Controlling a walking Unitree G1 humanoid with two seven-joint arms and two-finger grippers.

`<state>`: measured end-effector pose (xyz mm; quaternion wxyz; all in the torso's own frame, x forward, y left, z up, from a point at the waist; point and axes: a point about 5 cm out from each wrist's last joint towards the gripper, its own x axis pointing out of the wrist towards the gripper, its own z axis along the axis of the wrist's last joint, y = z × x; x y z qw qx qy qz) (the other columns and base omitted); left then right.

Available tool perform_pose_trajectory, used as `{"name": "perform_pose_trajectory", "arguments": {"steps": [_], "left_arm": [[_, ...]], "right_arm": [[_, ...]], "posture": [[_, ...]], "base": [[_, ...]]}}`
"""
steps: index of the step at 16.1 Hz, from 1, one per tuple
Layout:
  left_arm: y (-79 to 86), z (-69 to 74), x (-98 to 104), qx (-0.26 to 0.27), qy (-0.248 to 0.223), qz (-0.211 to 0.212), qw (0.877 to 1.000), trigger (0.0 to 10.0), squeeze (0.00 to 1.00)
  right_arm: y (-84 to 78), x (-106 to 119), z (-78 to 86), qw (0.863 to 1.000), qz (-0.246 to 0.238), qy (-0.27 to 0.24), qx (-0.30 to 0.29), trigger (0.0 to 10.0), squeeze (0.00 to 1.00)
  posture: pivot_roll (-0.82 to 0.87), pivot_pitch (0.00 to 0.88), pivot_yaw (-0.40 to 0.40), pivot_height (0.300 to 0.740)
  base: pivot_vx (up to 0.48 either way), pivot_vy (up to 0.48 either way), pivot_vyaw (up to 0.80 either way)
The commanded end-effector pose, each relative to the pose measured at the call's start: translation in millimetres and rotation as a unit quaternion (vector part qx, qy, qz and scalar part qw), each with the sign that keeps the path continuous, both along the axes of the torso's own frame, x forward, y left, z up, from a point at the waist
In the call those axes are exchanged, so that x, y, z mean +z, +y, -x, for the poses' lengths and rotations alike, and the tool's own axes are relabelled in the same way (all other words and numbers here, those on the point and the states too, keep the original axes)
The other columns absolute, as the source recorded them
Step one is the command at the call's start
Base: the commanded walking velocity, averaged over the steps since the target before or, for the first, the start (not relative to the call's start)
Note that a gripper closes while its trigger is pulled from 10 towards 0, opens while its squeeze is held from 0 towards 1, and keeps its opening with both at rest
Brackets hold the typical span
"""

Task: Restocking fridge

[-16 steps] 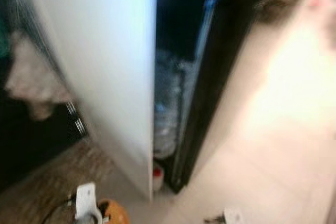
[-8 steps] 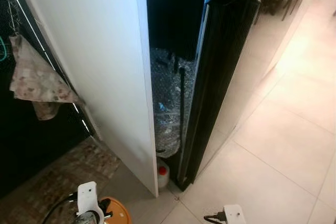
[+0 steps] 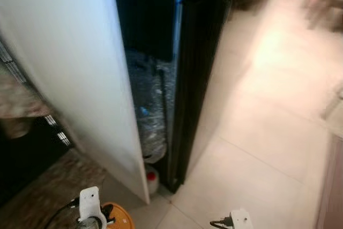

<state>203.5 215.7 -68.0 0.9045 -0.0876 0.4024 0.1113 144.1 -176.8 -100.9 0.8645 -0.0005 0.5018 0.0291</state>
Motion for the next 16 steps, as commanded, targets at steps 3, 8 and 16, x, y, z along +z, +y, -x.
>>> {"name": "perform_pose_trajectory", "arguments": {"steps": [3, 8, 16], "left_arm": [[-1.2, 2.5, -1.9, 0.002, 0.007, 0.001, 1.0, 10.0, 0.0], [-0.7, 4.5, -3.0, 0.004, 0.013, 0.0, 1.0, 10.0, 0.0], [-3.4, 6.4, -4.6, 0.002, 0.016, 0.002, 1.0, 10.0, 0.0]], "right_arm": [[-1.4, -1.2, 3.1, 1.0, 0.003, 0.008, 0.002, 10.0, 0.0], [-1.4, -1.0, 2.7, 1.0, 0.001, 0.006, -0.002, 10.0, 0.0], [-2.7, -1.2, 3.4, 1.0, 0.006, 0.007, -0.004, 10.0, 0.0]], "posture": [[0.01, 0.033, 0.009, 0.74], [0.01, 0.033, 0.008, 0.74], [0.01, 0.029, 0.005, 0.74]], "base": [[0.0, 0.0, -0.8], [0.0, 0.0, -0.16], [0.0, 0.0, -0.06]]}}
